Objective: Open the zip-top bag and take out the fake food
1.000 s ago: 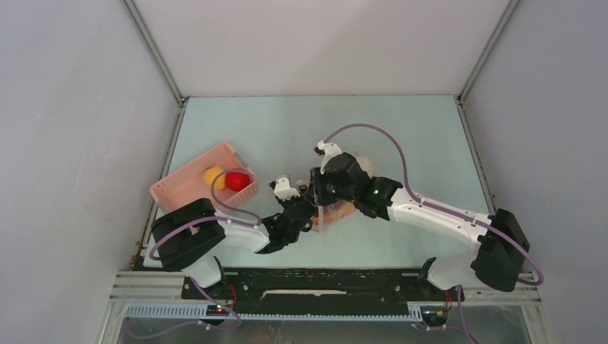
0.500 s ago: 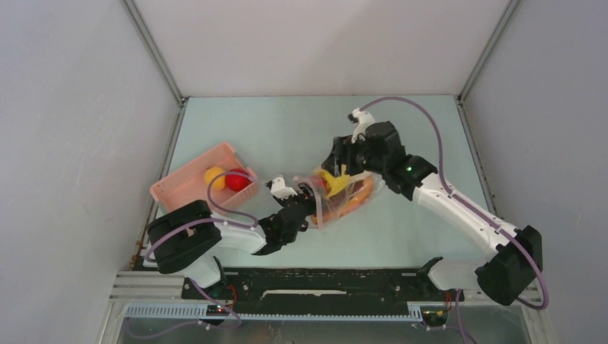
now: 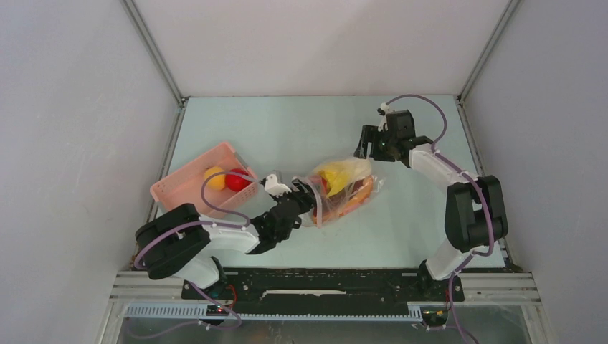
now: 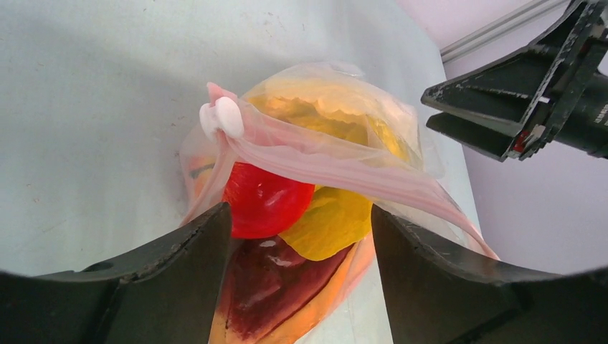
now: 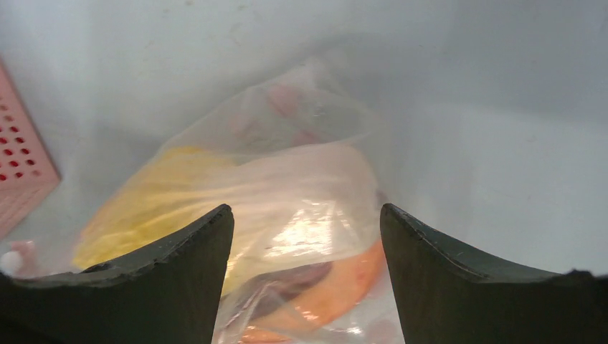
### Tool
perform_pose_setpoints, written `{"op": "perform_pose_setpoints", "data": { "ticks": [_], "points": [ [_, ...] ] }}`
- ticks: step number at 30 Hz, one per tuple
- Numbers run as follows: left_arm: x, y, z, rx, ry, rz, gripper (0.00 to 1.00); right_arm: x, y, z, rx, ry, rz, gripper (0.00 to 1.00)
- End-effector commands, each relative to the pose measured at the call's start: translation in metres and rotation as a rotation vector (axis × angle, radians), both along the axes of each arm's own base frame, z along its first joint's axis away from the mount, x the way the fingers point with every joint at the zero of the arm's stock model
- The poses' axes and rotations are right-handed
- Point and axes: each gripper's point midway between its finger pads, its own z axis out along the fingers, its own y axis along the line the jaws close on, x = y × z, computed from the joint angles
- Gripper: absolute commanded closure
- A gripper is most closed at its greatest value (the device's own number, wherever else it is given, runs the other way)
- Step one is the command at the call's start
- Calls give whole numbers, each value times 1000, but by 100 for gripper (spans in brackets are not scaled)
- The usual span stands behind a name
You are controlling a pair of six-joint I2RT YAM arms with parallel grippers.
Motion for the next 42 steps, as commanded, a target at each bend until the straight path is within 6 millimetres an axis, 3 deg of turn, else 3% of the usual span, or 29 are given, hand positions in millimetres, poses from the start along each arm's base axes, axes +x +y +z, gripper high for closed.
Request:
{"op": "perform_pose_setpoints", "data": {
  "ticks": [1,6,11,19,21,24,28,33,38,42],
  "points": [
    [2,6,3,-56,11,2,25,7,-12,-10,-8,0,-12,26],
    [1,5,2,-69,19,-17,25,-29,-15,-30,22,54,-6,50],
    [0,7,-1,-62,31,-14,25,-68,-19,-38,52,78,-16,85],
    [2,13,-7,-49,47,7,24,-127,-6,-31,61,102,59,99],
    [4,15,-9,-47,53,15,24,-137,-5,-24,40,82,62,97],
    [6,17,-11,-49,61,13,24,-137,-15,-3,10,3,25,79],
    [8,18,-13,-57,66,6,23,-123,-27,39,-28,-169,-31,60],
    [12,23,-18,-77,80,3,23,-97,-12,73,-13,-297,33,48],
    [13,23,-20,-105,94,-21,21,-64,24,75,44,-303,144,44],
    [15,20,-20,-118,103,-45,20,-41,47,58,72,-271,206,42]
  ]
}}
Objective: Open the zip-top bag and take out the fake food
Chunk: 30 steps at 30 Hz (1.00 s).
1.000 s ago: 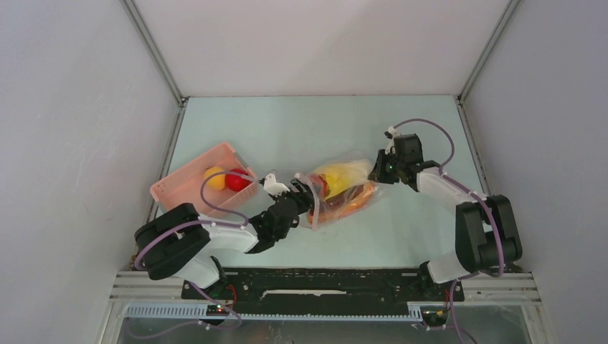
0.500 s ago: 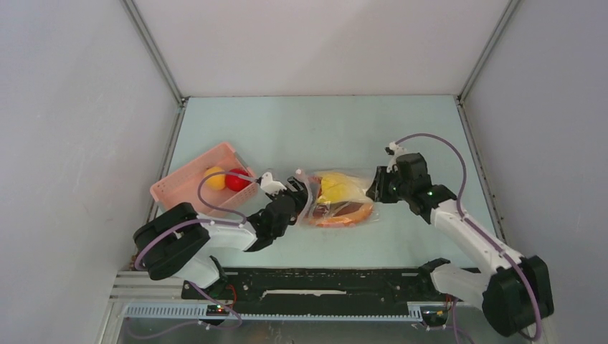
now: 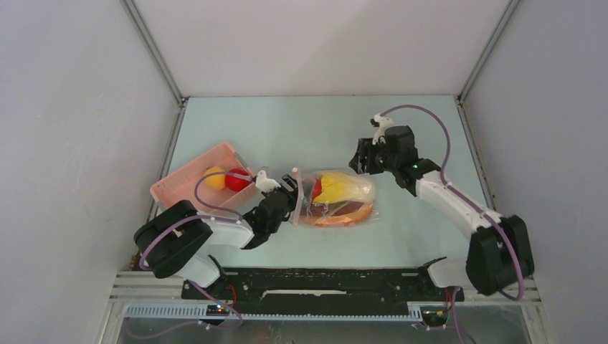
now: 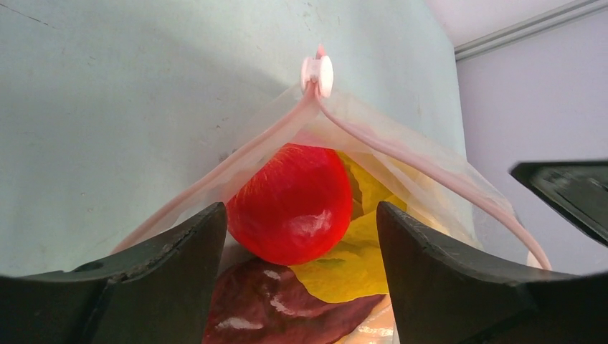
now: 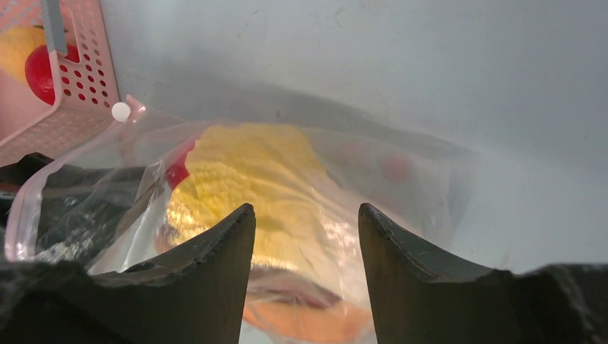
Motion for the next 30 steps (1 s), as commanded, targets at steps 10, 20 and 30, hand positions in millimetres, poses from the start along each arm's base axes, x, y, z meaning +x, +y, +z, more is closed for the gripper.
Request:
{"op": "perform_pose_setpoints", "data": {
  "ticks": [10,20,30],
  "points": [
    [6,-9,-5,-27,54,-48,21,41,60,-47,48,22,181,46],
    [20,-22,-11,-12,92,-57,17,24,76,-76,24,78,265,49],
    [30,-21,-13,25,108,-24,21,20,77,-83,29,93,275,50]
  ]
}}
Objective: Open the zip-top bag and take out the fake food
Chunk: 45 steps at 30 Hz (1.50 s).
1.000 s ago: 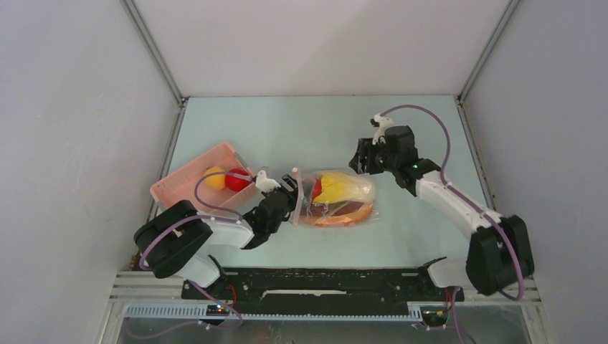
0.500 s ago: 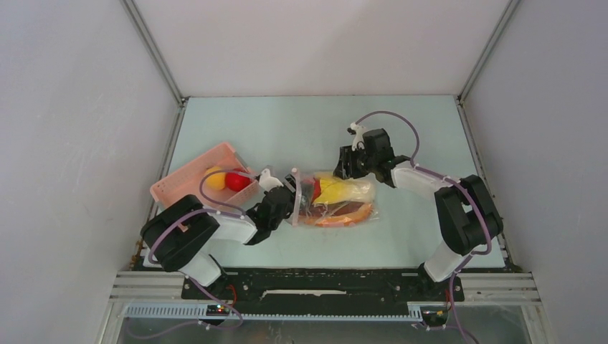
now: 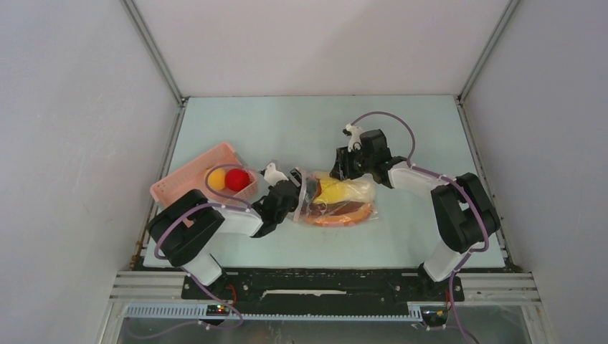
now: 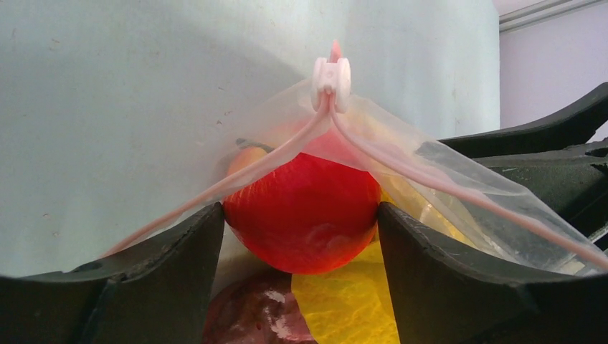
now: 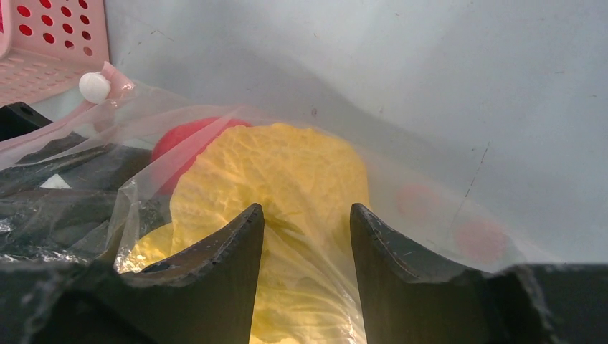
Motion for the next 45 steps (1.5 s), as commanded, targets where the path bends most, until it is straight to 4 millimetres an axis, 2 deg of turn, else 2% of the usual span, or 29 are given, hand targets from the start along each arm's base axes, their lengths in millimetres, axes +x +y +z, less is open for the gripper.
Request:
{"op": "perform_pose_setpoints", "data": {
  "ticks": [1,6,11,16,28,32,35,40,45],
  "points": [
    [16,-7,11,-6,-12,23,23,0,9,1,22,-14,37,50],
    [16,-7,7,3,0,25,39,1,10,-4,21,-6,36,50],
    [8,8,12,42,2,39,54,3,7,-7,12,1,24,50],
    [-2,25,17,130,12,34,63,4,4,-11,-3,3,10,50],
    [-52,64,24,288,43,-94,65,7,0,-17,-14,12,-7,50],
    [-69,83,29,350,65,-117,65,7,1,-17,-8,13,-7,50],
    [-79,100,43,377,51,-104,65,7,1,-17,-8,13,-7,50],
    [-87,134,80,425,4,-48,64,7,2,-17,-1,13,-5,50],
    [-87,148,108,427,-30,-34,63,7,1,-18,0,16,-4,50]
  ]
}}
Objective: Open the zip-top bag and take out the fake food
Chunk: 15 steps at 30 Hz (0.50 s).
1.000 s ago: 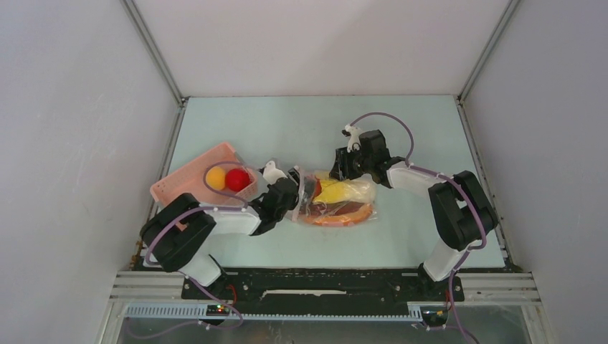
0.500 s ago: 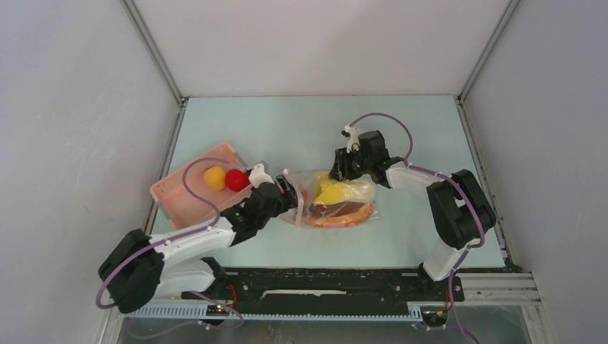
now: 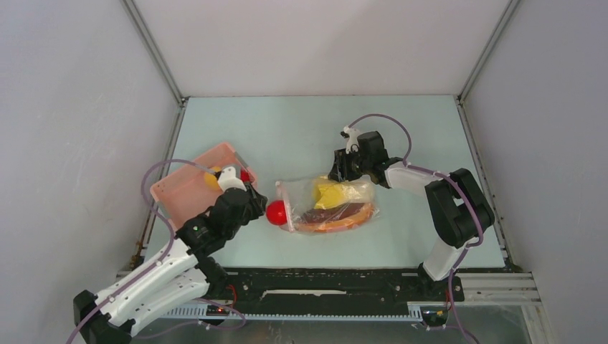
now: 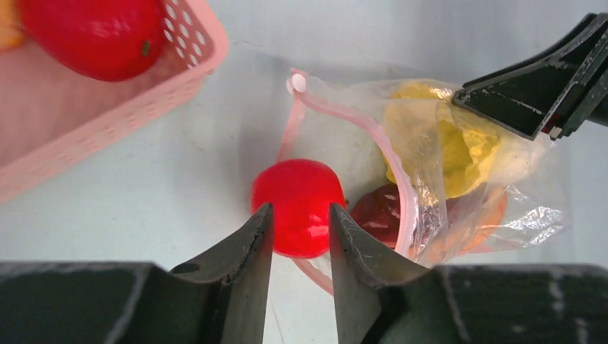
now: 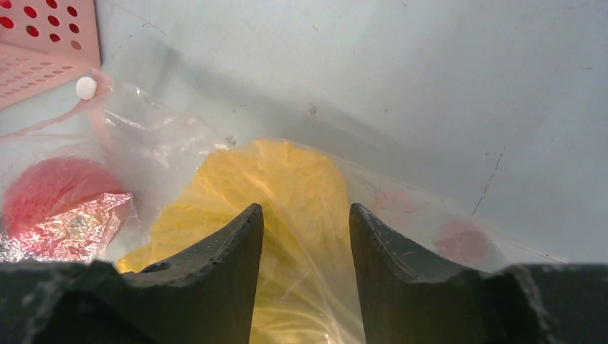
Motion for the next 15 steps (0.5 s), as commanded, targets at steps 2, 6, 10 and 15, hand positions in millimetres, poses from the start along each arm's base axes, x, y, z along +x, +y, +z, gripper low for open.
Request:
{"op": "perform_pose_setpoints", "data": {
  "ticks": [2,6,10,15],
  "points": [
    [-1,14,29,53,-21,-14,61,5,-2,-3,-5,-5,-10,50],
    [-3,6,9,60,45,-36,40,5,-2,-2,2,-9,-7,49],
    [1,-5,-9,21,61,-40,20,4,-2,-2,1,-8,-2,49],
    [5,-27,-23,-16,97,-107,11,4,-4,-4,4,-4,-5,49]
  ]
}}
